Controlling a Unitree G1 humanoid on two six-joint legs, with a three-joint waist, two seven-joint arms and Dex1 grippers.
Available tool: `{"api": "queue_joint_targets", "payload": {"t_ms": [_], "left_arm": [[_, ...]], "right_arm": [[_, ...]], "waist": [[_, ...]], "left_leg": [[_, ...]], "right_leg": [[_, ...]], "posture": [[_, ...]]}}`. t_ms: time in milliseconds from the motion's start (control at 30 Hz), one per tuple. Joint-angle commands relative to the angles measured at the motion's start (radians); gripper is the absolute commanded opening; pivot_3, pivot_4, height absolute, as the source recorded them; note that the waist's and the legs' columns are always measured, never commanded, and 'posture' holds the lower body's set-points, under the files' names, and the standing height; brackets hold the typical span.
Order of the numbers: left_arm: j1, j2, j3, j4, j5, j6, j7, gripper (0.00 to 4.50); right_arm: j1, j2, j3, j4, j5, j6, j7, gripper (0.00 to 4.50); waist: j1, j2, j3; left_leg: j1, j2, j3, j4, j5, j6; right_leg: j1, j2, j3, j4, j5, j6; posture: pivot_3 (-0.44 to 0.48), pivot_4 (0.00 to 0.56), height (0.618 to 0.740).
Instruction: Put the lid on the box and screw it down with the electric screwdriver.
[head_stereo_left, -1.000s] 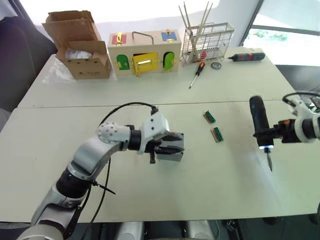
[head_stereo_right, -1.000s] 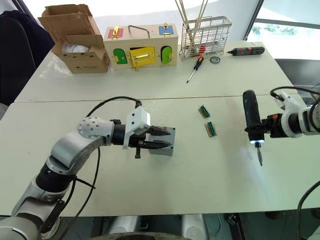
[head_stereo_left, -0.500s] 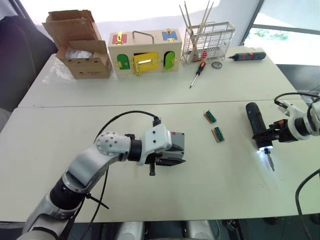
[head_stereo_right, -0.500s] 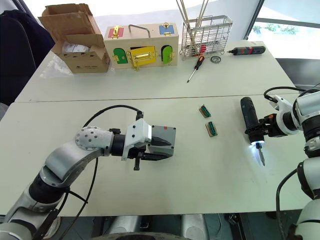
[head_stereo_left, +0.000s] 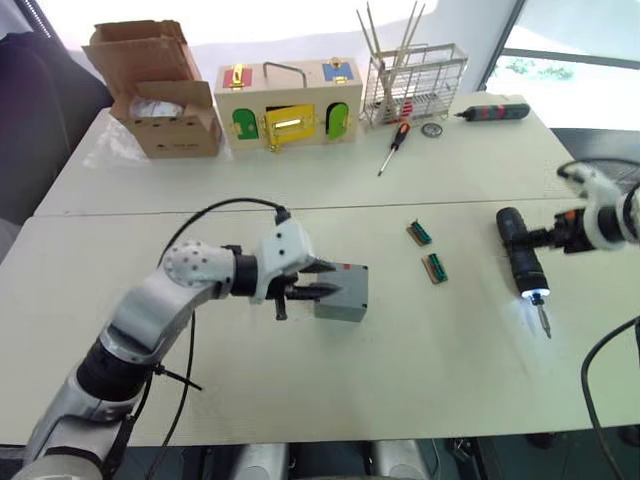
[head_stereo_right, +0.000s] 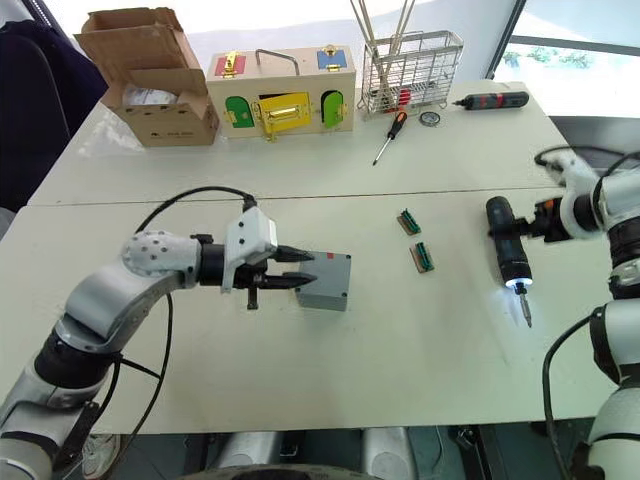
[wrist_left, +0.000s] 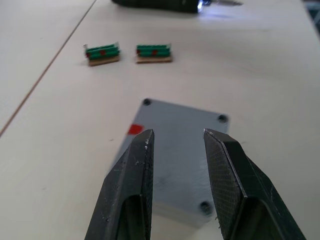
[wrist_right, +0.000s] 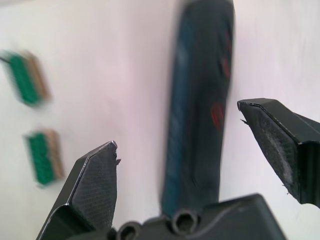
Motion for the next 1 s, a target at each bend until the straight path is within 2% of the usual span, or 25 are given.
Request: {"api": "queue_joint_targets", "payload": {"t_ms": [33,100,133,200,233,333,400,500,767,867,1000], "left_arm": [[-0.013,0.048,-0.012,0.021,0.070,-0.053,-0.016,1.53],[-0.011,0.058,-0.014,0.027,0.080,-0.062,-0.026,1.53],[-0.017,0.071,-0.036,0.025,0.100,-0.065,-0.041,1.53],[-0.026,0.088,-0.076,0.026,0.143,-0.073,-0.055,1.53],[-0.028,0.094,-0.089,0.028,0.161,-0.078,-0.057,1.53],[-0.022,0.085,-0.119,0.029,0.179,-0.068,-0.064,1.53],[-0.015,0.073,-0.136,0.031,0.183,-0.066,-0.070,1.53],[-0.004,0.052,-0.154,0.054,0.196,-0.076,-0.071,1.53],[0.005,-0.007,-0.185,0.116,0.235,-0.093,-0.063,1.53],[-0.008,-0.062,-0.188,0.166,0.232,-0.098,-0.057,1.53],[-0.044,-0.135,-0.218,0.263,0.289,-0.175,-0.034,1.53]], "right_arm": [[0.057,-0.018,-0.103,-0.248,0.063,-0.005,0.020,4.47],[0.117,-0.018,-0.148,-0.368,0.108,0.033,0.036,4.47],[0.267,-0.019,-0.189,-0.611,0.223,0.061,0.092,4.47],[0.504,-0.020,-0.244,-0.961,0.363,0.067,0.156,4.47],[0.582,-0.020,-0.261,-1.062,0.392,0.056,0.161,4.47],[0.742,0.013,-0.257,-1.207,0.407,0.068,0.075,4.47],[0.793,0.058,-0.239,-1.256,0.421,0.073,0.017,4.47],[0.798,0.120,-0.185,-1.271,0.407,0.075,-0.060,4.47],[0.773,0.216,-0.092,-1.242,0.378,0.057,-0.160,4.47],[0.755,0.257,-0.069,-1.231,0.385,0.060,-0.184,4.47],[0.745,0.293,-0.045,-1.259,0.408,0.080,-0.198,4.47]], "waist": [[0.002,-0.001,0.000],[0.007,-0.001,0.000],[0.016,-0.002,0.001],[0.027,-0.003,0.001],[0.032,-0.003,0.001],[0.031,-0.003,0.001],[0.028,-0.006,0.001],[0.027,-0.007,0.001],[0.028,-0.008,0.001],[0.029,-0.008,0.001],[0.027,-0.008,0.001]], "left_leg": [[0.000,0.000,0.000,-0.001,0.000,0.000],[0.000,0.002,-0.001,-0.001,0.000,0.000],[0.000,0.002,-0.001,-0.001,0.000,0.000],[-0.001,0.002,-0.003,0.001,0.000,0.000],[-0.001,0.002,-0.003,0.002,-0.001,0.001],[-0.002,0.000,-0.003,0.006,-0.001,0.001],[0.000,-0.001,-0.002,0.008,-0.004,0.008],[0.006,0.000,-0.003,0.008,-0.005,0.009],[0.003,0.000,-0.003,0.007,-0.002,0.004],[0.003,0.000,-0.004,0.007,-0.002,0.003],[0.003,-0.001,-0.004,0.007,-0.002,0.003]], "right_leg": [[0.000,0.001,0.000,0.000,0.000,0.000],[0.000,0.001,-0.001,0.001,0.000,0.000],[0.000,0.001,-0.001,0.001,0.000,0.000],[0.001,0.001,-0.002,0.001,0.000,0.000],[0.001,0.001,-0.002,0.001,0.000,0.000],[0.002,0.000,-0.001,0.003,0.000,0.001],[0.005,0.000,0.001,0.002,0.002,0.003],[0.012,0.000,0.001,-0.001,0.002,0.003],[0.009,0.000,-0.001,-0.001,0.002,0.004],[0.009,0.000,-0.001,-0.001,0.002,0.004],[0.009,0.000,-0.001,-0.001,0.002,0.004]], "posture": [[0.000,0.150,0.730],[0.000,0.150,0.730],[0.000,0.150,0.730],[0.000,0.150,0.730],[0.000,0.150,0.730],[0.000,0.150,0.730],[0.000,0.150,0.730],[0.000,0.150,0.730],[0.000,0.150,0.730],[0.000,0.150,0.730],[0.000,0.150,0.730]]}}
